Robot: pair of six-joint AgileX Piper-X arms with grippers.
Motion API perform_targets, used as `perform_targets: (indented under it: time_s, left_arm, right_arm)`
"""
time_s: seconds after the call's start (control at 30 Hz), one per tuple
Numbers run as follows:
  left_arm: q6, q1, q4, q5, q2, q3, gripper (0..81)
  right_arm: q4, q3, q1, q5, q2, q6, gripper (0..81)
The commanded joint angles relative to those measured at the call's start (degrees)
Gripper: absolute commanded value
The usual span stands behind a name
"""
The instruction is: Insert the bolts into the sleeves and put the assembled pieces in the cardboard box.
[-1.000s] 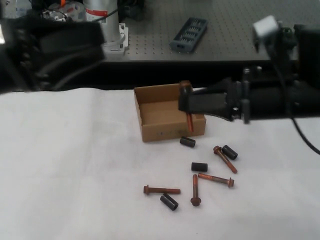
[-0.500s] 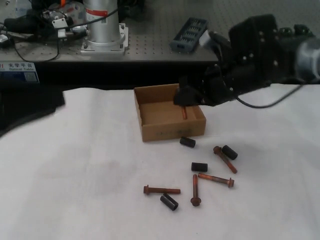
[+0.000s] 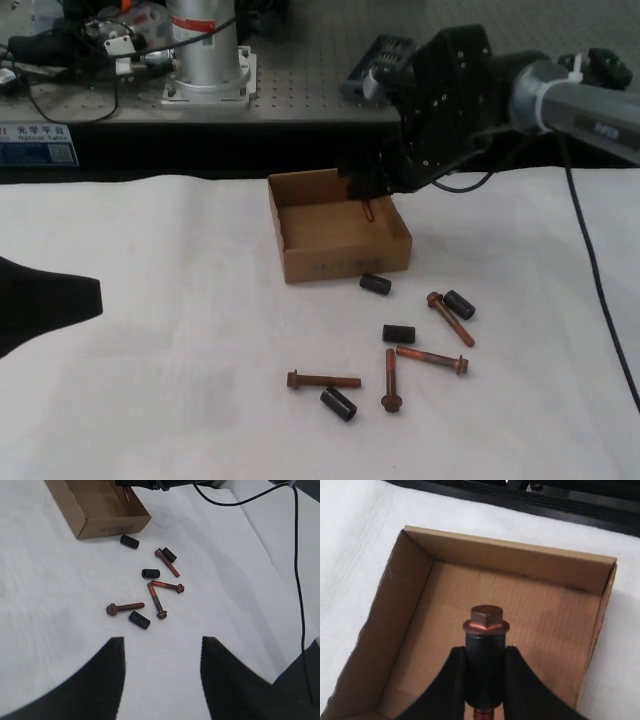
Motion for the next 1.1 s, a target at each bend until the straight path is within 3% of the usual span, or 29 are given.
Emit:
perform_targets:
  time_s: [0.0, 0.13, 0.33, 0.63, 0.87, 1.07]
  left_arm:
    - [1.27, 0.1, -0.3, -1.2, -0.51, -0.11, 34.8]
    - [1.27, 0.1, -0.3, -1.55, -0.51, -0.11, 34.8]
    - [1.27, 0.1, -0.3, -1.55, -0.51, -0.11, 34.8]
    - [1.27, 0.1, -0.3, -1.55, -0.51, -0.11, 34.8]
    - [0.84, 0.1, -0.3, -1.52, -0.51, -0.11, 34.8]
    - [1.03, 0.1, -0.3, -1.52, -0.51, -0.11, 34.8]
  right_arm:
    - [0.33, -1.29, 0.19, -1.14, 0.16, -0.74, 2.7]
    - [0.17, -1.27, 0.54, -2.49, 1.34, -2.45, 1.3]
    - [-0.34, -1.46, 0.87, 0.19, 1.34, -2.87, 37.3]
    - [5.92, -1.46, 0.87, -0.33, -0.98, -2.76, 34.1]
    - [19.69, -1.33, 0.75, -0.33, -7.03, -5.44, 34.0]
    - [26.64, 5.99, 0.53, -0.26, -14.34, -9.81, 33.7]
